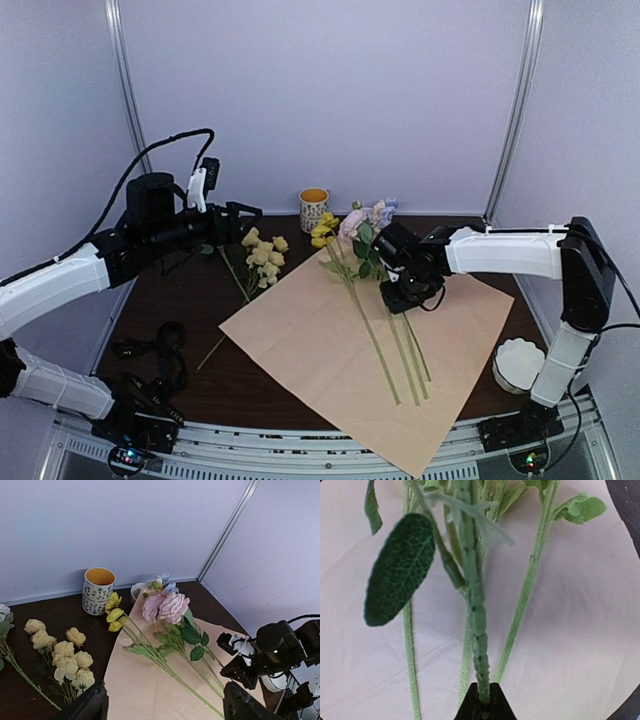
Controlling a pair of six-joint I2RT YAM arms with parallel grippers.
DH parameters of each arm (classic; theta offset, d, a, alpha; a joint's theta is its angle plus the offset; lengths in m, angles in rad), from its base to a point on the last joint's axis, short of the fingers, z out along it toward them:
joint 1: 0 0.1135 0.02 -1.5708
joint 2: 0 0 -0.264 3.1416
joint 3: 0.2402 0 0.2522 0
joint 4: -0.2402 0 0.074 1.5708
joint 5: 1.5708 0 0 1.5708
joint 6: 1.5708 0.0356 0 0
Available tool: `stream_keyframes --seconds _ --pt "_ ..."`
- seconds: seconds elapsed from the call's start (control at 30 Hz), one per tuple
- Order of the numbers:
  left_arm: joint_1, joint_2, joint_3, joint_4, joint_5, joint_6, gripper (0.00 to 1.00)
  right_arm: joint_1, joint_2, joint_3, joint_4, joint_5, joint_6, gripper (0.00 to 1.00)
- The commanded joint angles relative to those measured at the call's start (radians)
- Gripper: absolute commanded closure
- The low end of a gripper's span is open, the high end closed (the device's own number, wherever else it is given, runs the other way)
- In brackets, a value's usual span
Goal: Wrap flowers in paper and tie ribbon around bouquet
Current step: Place the fake flower on the flattened wrapping paper, then pick up the fake flower from the corner of the board.
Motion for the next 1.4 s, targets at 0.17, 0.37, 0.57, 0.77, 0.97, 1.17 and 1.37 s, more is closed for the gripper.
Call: stream_keyframes --seconds 0.17,0.37,0.57,0.77,0.97,1.17,1.37 --pt "0.086 0.048 0.055 -0.127 -0.113 -0.024 0.19 -0.010 0.048 0.074 -0.042 0.072 0.041 0.51" --pt "0.216 0.218 0.096 -0.216 -0.111 -0.098 0.26 0.008 -0.043 0.027 -0.020 0.082 0.047 0.49" --pt "0.272 0.488 0.298 -0.357 -0.086 -0.064 0.40 0.030 -0.153 -0.074 0.032 0.080 0.030 0.48" --pt "0.272 0.687 0.408 -0.477 -0.159 -0.087 0.49 0.036 -0.247 -0.147 0.049 0.104 0.011 0.47" --pt "0.272 0.722 0.360 -0.468 -0.209 -0.124 0.52 0.037 -0.332 -0.210 0.077 0.111 -0.006 0.47" --pt "0.272 0.777 0.358 -0.480 -0.205 -0.121 0.54 0.037 -0.363 -0.237 0.088 0.120 -0.037 0.47" --pt "0.273 0.832 0.402 -0.491 -0.200 -0.118 0.56 0.037 -0.395 -0.270 0.085 0.147 -0.062 0.46"
